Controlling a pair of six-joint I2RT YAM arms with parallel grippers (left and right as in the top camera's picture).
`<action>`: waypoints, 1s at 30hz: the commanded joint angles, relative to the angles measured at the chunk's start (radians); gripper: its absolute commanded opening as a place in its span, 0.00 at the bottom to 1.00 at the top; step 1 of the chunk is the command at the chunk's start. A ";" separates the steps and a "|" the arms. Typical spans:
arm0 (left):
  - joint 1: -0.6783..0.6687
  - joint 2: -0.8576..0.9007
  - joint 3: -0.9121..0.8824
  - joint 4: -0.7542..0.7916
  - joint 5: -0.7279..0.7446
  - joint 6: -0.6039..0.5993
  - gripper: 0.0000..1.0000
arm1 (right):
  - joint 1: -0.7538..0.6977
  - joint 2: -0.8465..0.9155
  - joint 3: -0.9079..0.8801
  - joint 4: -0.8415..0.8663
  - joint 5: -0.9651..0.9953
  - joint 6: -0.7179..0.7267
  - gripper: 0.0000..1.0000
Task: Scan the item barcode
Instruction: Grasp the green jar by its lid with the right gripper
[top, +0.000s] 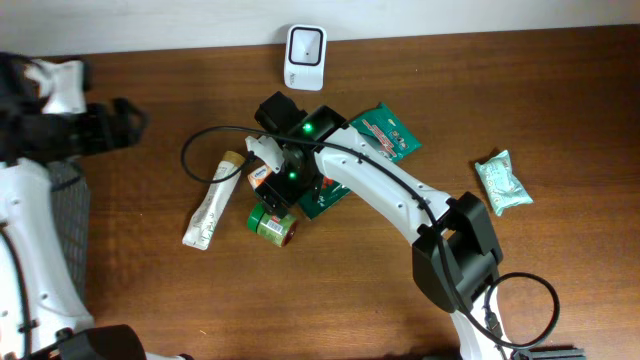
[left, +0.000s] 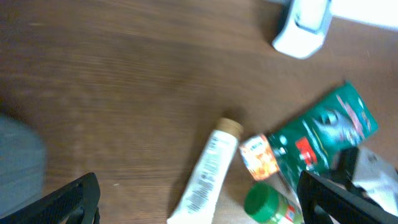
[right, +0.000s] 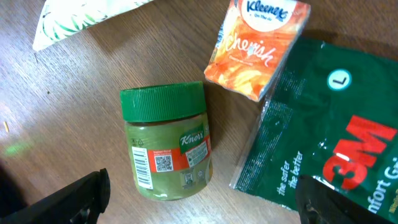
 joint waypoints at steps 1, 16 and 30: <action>0.086 -0.016 0.028 -0.011 0.046 -0.037 0.99 | 0.034 0.040 0.005 0.006 0.004 -0.010 0.89; 0.093 -0.016 0.027 -0.026 0.046 -0.037 0.99 | 0.078 0.167 0.003 0.072 -0.041 -0.007 0.84; 0.024 -0.013 0.026 -0.021 0.045 -0.037 0.99 | 0.085 0.208 0.033 0.091 -0.041 -0.005 0.54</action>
